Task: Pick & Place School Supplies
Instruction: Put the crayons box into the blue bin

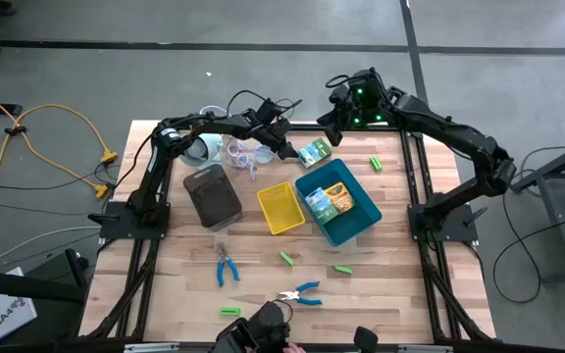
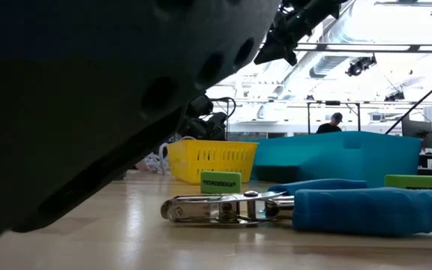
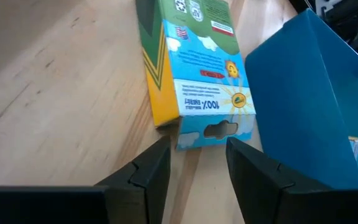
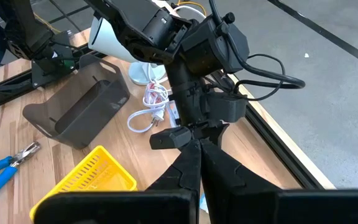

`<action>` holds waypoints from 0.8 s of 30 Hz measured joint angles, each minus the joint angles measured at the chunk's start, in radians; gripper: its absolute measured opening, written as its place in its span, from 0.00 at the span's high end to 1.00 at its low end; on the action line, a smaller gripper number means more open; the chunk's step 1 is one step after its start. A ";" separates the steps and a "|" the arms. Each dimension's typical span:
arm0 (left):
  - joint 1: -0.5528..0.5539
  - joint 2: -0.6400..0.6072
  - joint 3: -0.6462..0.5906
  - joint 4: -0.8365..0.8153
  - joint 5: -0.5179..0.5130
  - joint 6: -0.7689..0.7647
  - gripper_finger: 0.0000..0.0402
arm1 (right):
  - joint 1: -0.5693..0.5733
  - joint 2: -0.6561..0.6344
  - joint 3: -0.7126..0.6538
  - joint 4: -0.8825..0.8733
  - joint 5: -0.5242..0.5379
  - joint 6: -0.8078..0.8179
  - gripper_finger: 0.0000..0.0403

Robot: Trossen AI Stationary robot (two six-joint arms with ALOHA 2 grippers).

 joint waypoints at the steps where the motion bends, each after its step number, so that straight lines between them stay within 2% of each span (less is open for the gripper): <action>1: 0.000 0.000 0.000 0.000 0.000 -0.007 0.62 | 0.000 0.000 0.000 0.000 0.000 0.000 1.00; 20: 0.003 0.000 0.003 -0.002 -0.010 -0.066 0.62 | 0.000 0.000 0.000 0.000 0.000 0.000 1.00; 24: 0.004 0.000 0.033 -0.073 -0.016 -0.070 0.62 | 0.000 0.000 0.000 0.000 0.000 0.000 1.00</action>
